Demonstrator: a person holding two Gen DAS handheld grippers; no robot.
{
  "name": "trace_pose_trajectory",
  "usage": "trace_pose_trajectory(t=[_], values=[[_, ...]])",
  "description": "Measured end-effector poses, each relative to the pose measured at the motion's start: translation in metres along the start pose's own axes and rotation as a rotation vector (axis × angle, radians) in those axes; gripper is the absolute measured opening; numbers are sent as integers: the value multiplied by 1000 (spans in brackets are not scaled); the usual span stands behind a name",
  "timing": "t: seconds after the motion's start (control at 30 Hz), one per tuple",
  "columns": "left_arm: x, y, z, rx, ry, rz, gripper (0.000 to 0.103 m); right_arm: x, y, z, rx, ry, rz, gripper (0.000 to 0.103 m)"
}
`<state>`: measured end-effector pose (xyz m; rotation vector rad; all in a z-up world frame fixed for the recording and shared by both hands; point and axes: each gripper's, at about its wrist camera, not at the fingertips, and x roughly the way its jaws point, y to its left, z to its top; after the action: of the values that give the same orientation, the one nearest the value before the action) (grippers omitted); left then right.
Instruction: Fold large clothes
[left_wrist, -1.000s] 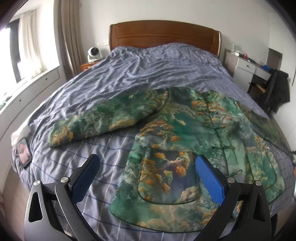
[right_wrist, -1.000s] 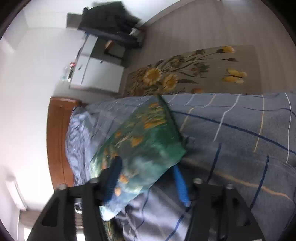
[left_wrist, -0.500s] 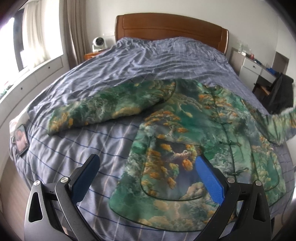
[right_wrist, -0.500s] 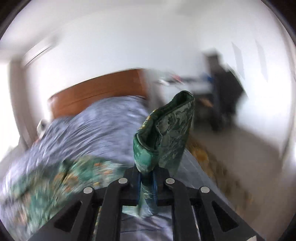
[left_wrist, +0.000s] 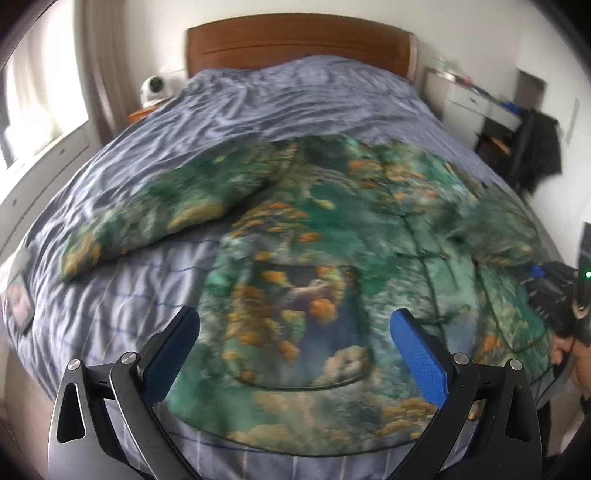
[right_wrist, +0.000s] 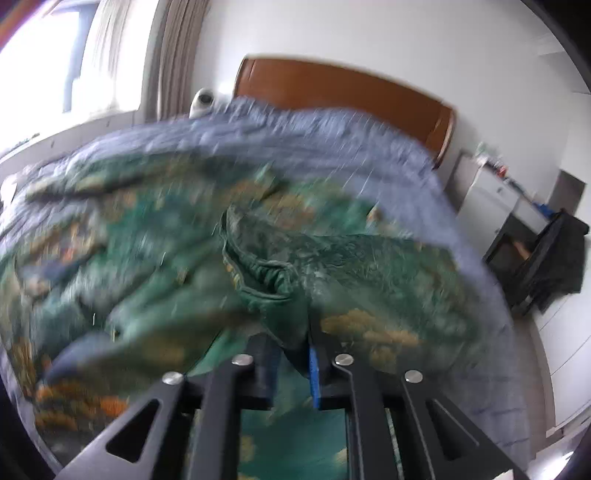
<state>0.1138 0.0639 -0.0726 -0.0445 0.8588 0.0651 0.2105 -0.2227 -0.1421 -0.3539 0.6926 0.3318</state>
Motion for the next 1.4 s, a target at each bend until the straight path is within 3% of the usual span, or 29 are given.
trace_pose_trajectory(t=[0.07, 0.13, 0.2, 0.27, 0.43, 0.5, 0.57, 0.7, 0.83, 0.9, 0.97, 1.0, 1.07, 1.23, 1.4], values=[[4, -15, 3, 32, 16, -40, 103, 4, 13, -16, -3, 56, 42, 26], [10, -30, 8, 48, 40, -103, 103, 1, 17, -27, 19, 83, 80, 50], [18, -50, 16, 61, 70, -186, 103, -8, 17, -36, 51, 89, 119, 58], [22, -70, 22, 78, 95, -267, 103, -20, 19, -46, 68, 105, 158, 59], [57, -137, 39, 62, 264, -598, 103, -65, 6, -70, 148, 87, 150, 59], [77, -159, 44, 57, 322, -655, 102, -84, -1, -79, 204, 66, 126, 59], [106, -178, 49, 25, 393, -680, 101, -96, -5, -81, 239, 46, 113, 59], [148, -194, 49, -73, 527, -691, 89, -121, -10, -86, 295, -9, 89, 59], [166, -194, 47, -159, 559, -665, 84, -135, -13, -86, 322, -44, 98, 59], [168, -191, 48, -192, 556, -652, 71, -138, -13, -85, 314, -52, 93, 59], [170, -193, 50, -192, 563, -653, 40, -138, -11, -84, 308, -53, 85, 59], [170, -195, 50, -186, 564, -635, 35, -139, -12, -85, 309, -54, 82, 59], [172, -198, 54, -176, 560, -618, 13, -139, -14, -86, 322, -53, 79, 59], [164, -198, 75, -124, 543, -626, 6, -143, -20, -88, 370, -58, 59, 59], [132, -193, 133, 0, 388, -605, 6, -148, -31, -91, 408, -65, 32, 59]])
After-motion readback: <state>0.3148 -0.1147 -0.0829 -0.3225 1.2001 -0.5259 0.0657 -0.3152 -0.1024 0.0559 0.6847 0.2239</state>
